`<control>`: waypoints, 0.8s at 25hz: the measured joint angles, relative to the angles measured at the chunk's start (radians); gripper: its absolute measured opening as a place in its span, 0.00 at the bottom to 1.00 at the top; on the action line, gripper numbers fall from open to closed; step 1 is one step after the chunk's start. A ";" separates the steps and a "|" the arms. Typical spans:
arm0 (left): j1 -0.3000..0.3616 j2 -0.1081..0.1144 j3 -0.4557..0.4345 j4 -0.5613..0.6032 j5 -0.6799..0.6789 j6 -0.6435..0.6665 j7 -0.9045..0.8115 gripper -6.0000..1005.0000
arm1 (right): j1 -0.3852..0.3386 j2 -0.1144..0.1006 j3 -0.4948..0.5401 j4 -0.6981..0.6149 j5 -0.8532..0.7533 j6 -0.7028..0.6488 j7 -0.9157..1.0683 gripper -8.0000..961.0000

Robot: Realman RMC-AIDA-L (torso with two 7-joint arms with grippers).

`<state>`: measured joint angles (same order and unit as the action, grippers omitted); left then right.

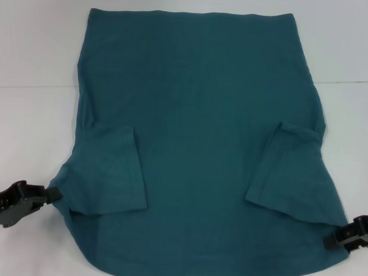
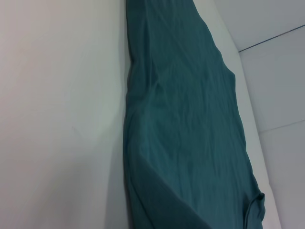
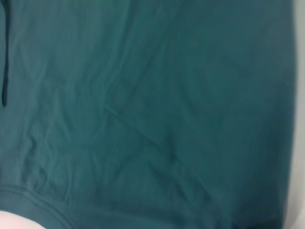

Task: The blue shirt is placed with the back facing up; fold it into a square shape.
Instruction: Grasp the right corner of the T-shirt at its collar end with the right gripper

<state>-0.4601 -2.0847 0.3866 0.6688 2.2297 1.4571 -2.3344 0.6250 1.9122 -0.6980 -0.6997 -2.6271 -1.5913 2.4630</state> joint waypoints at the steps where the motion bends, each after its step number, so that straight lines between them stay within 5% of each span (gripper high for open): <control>1: 0.000 0.000 0.000 0.000 0.000 0.000 0.000 0.01 | 0.005 0.004 0.000 0.000 -0.001 0.002 -0.001 0.68; 17: 0.000 0.000 0.000 0.000 -0.004 0.000 0.001 0.01 | 0.030 0.013 0.014 -0.002 0.008 0.013 0.004 0.67; 20: 0.000 0.000 0.000 0.000 -0.004 0.000 0.000 0.01 | 0.029 0.013 0.014 -0.003 0.008 0.013 0.004 0.53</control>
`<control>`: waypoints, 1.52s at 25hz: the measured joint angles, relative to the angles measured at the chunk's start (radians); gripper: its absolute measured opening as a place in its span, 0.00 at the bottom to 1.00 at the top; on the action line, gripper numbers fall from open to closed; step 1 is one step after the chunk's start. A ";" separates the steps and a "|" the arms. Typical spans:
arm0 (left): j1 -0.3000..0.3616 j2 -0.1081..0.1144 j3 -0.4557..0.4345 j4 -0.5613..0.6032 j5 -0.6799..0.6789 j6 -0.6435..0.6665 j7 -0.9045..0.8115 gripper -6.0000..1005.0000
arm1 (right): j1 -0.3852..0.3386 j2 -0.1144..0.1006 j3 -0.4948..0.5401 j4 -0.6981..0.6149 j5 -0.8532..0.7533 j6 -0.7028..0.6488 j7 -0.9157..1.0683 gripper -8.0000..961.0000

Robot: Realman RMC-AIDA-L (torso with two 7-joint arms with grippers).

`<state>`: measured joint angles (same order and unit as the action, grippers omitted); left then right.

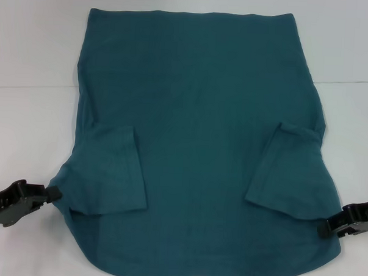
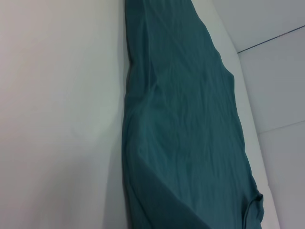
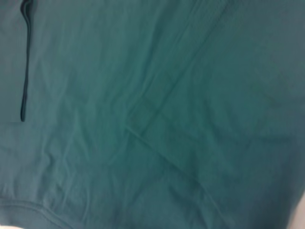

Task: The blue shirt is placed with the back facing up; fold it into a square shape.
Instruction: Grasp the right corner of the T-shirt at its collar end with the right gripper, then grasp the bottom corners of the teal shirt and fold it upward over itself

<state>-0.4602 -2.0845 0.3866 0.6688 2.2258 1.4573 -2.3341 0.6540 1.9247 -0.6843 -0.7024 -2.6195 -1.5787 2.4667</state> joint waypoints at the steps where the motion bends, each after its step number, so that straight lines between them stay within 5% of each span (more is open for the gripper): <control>1: 0.000 0.000 0.000 0.000 0.000 0.000 0.000 0.01 | 0.000 0.000 -0.001 0.000 -0.001 0.000 0.000 0.48; 19: 0.000 0.006 0.009 0.015 0.042 0.046 0.003 0.01 | -0.011 -0.011 0.051 -0.024 0.001 -0.067 -0.033 0.03; 38: 0.039 0.022 0.000 0.163 0.199 0.313 0.005 0.01 | -0.112 -0.012 0.101 -0.156 0.002 -0.313 -0.072 0.03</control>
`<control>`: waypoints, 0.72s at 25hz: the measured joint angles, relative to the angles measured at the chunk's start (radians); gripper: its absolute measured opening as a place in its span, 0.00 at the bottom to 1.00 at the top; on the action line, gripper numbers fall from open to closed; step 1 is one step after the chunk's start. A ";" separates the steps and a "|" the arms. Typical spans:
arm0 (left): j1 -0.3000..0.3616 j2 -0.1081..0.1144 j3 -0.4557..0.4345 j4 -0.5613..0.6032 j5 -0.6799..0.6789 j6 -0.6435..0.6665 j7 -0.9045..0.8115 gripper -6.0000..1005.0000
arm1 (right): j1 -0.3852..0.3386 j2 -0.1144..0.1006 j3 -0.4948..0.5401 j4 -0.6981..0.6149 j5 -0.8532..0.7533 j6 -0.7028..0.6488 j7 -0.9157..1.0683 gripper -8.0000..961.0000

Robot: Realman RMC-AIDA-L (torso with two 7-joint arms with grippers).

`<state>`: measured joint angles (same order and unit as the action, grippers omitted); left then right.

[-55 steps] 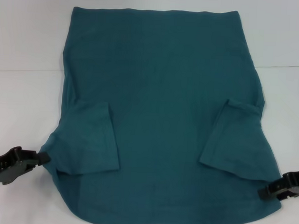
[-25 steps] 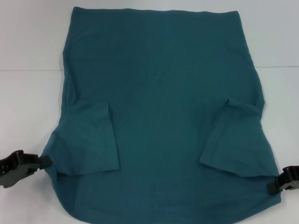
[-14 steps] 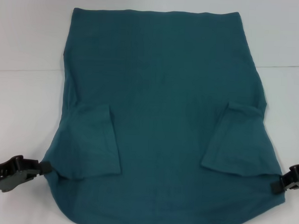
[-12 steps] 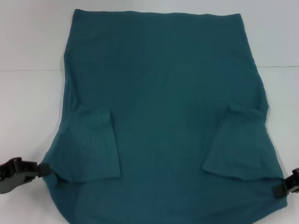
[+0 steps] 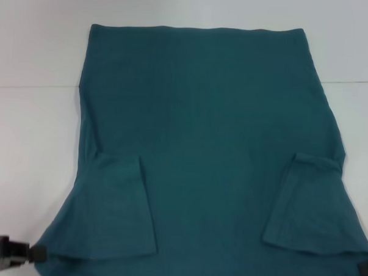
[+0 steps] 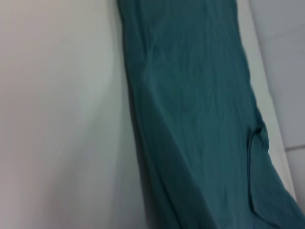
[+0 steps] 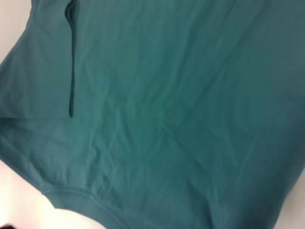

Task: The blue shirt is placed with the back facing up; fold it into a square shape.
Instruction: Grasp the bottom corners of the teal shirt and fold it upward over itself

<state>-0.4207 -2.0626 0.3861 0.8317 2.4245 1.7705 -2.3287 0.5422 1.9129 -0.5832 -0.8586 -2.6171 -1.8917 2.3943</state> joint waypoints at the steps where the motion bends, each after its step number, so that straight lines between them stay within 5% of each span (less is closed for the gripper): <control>1: 0.007 -0.002 0.002 0.009 0.007 0.014 0.000 0.01 | -0.008 0.000 0.005 -0.002 0.000 -0.014 -0.006 0.03; 10: 0.066 -0.009 0.002 0.052 0.025 0.150 0.044 0.01 | -0.070 0.000 0.024 -0.009 -0.002 -0.044 -0.045 0.04; 18: -0.058 0.021 0.003 -0.031 0.016 0.175 0.080 0.01 | -0.010 -0.001 0.084 0.001 0.035 -0.039 -0.108 0.04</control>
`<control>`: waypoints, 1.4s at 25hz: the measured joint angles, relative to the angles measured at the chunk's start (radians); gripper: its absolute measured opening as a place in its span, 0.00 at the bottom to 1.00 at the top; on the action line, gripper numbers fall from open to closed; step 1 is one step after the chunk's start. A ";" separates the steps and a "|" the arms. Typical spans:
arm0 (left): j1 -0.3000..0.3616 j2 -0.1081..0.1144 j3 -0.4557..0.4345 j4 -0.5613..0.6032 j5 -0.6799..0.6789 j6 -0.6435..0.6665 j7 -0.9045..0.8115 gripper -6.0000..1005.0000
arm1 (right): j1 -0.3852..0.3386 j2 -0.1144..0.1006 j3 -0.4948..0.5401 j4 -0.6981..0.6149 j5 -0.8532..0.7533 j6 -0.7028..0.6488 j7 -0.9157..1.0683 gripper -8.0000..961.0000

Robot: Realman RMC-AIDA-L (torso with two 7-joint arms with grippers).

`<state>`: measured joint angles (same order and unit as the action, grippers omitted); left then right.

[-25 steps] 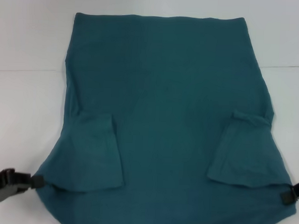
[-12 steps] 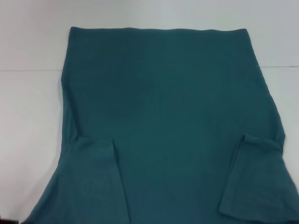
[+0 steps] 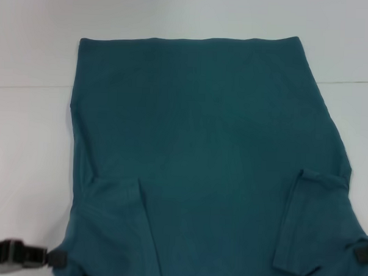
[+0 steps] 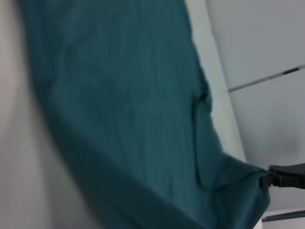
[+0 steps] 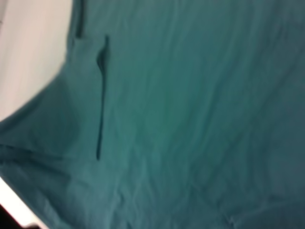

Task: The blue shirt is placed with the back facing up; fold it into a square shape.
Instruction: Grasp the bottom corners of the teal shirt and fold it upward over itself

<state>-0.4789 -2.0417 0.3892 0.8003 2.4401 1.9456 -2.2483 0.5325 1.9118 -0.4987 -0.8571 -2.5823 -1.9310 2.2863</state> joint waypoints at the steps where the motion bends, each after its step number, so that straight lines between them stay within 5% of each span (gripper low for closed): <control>1: -0.019 0.004 -0.005 -0.014 -0.002 -0.010 -0.008 0.01 | 0.004 -0.002 0.010 0.000 0.008 0.005 0.003 0.04; 11: -0.152 0.030 -0.011 -0.079 -0.006 -0.222 -0.215 0.01 | 0.004 -0.043 0.205 0.000 0.123 0.098 0.084 0.05; 22: -0.265 0.052 -0.005 -0.119 -0.009 -0.324 -0.272 0.01 | 0.023 -0.048 0.217 0.000 0.236 0.153 0.144 0.06; 35: -0.334 -0.002 0.008 -0.160 -0.019 -0.616 -0.221 0.01 | 0.070 -0.005 0.052 0.106 0.239 0.571 0.136 0.06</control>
<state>-0.8134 -2.0433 0.3976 0.6404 2.4211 1.3298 -2.4690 0.6024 1.9065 -0.4465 -0.7515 -2.3437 -1.3599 2.4220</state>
